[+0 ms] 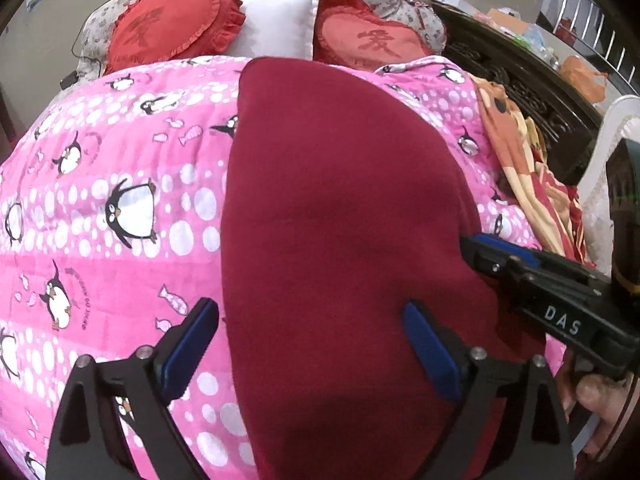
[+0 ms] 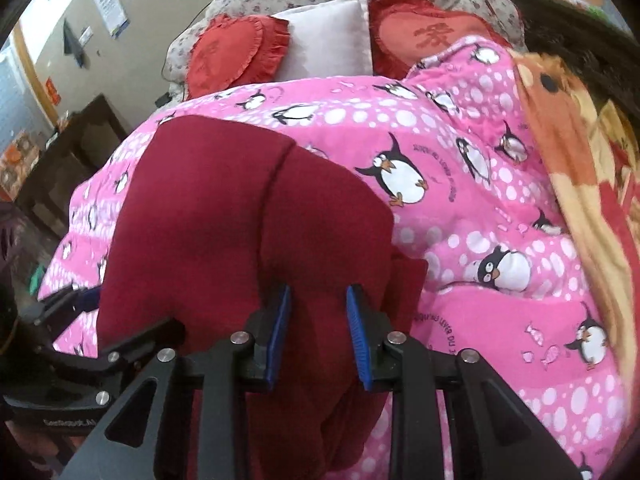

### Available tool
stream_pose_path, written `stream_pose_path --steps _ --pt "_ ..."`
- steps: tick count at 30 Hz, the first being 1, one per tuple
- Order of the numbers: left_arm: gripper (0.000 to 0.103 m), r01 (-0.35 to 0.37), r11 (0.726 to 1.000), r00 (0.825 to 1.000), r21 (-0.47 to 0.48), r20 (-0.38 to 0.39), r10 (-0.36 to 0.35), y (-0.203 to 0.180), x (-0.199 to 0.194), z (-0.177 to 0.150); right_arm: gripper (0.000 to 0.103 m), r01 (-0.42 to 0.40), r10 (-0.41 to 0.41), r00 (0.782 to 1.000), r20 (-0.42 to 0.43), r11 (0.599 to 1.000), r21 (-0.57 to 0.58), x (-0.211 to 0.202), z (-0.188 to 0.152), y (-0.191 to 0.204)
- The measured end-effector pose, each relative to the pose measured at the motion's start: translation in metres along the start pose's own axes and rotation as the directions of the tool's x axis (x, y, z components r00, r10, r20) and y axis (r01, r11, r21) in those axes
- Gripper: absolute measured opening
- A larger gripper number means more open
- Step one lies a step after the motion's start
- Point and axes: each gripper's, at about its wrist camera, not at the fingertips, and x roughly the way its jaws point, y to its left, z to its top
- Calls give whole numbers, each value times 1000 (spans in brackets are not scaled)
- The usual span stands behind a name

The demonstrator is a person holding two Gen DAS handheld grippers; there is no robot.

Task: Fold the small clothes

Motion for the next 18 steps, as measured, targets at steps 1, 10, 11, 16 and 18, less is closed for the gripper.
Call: stream_pose_path --steps 1,10,11,16,18 --pt "97 3 1000 1000 -9 -7 -3 0 0 0 6 -13 13 1000 -4 1000 11 0 0 -4" --pt "97 -30 999 999 26 12 29 -3 -16 -4 6 -70 69 997 30 997 37 -44 -9 7" --pt "97 -28 999 1000 21 11 28 -3 -17 -5 6 -69 68 997 31 997 34 -48 -11 10" --pt "97 -25 1000 1000 12 11 25 -2 -22 -10 6 -52 52 998 24 999 6 -59 -28 19" --pt "97 -25 1000 1000 16 15 25 -2 -24 -12 7 -25 25 1000 7 1000 -5 -54 -34 17"
